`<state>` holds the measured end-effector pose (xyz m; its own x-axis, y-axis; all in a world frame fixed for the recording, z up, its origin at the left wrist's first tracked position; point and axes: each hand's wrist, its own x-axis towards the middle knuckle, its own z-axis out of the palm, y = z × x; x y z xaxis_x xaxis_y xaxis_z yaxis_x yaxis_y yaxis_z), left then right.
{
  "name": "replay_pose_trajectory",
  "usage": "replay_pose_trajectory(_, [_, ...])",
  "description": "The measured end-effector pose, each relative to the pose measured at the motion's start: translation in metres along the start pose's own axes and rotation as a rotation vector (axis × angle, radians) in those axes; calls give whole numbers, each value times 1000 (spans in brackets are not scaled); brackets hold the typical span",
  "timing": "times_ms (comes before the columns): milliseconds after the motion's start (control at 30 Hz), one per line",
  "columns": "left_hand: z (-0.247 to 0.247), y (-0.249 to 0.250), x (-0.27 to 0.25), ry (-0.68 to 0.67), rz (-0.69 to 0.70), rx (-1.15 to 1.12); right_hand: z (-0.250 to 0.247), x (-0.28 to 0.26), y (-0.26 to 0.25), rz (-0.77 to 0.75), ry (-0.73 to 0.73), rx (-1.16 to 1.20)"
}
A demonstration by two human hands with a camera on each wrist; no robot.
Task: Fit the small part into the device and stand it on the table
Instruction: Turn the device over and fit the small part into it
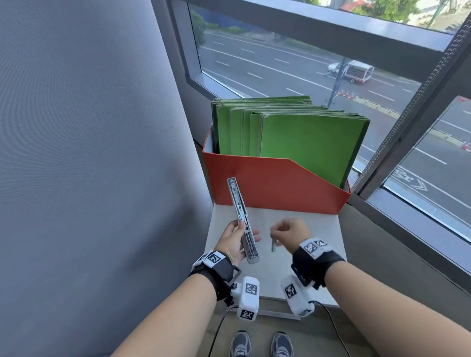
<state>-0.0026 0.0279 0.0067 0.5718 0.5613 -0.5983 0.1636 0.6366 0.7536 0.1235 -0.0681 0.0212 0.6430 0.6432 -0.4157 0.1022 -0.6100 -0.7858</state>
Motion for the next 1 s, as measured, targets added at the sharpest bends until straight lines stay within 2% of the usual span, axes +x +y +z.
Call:
replay_pose_trajectory(100, [3,-1,-1,11,-2,-14,-2,-1,-32,-121,-4,75])
replay_pose_trajectory(333, [5,3,-5,27,-14,-17,7,-7,-61,-282,57,-162])
replay_pose_trajectory(633, [4,4,-9,19,-18,-29,10,-6,-72,-329,35,-356])
replay_pose_trajectory(1000, [-1,3,-10,47,-27,25,18,-11,-65,-337,-43,-398])
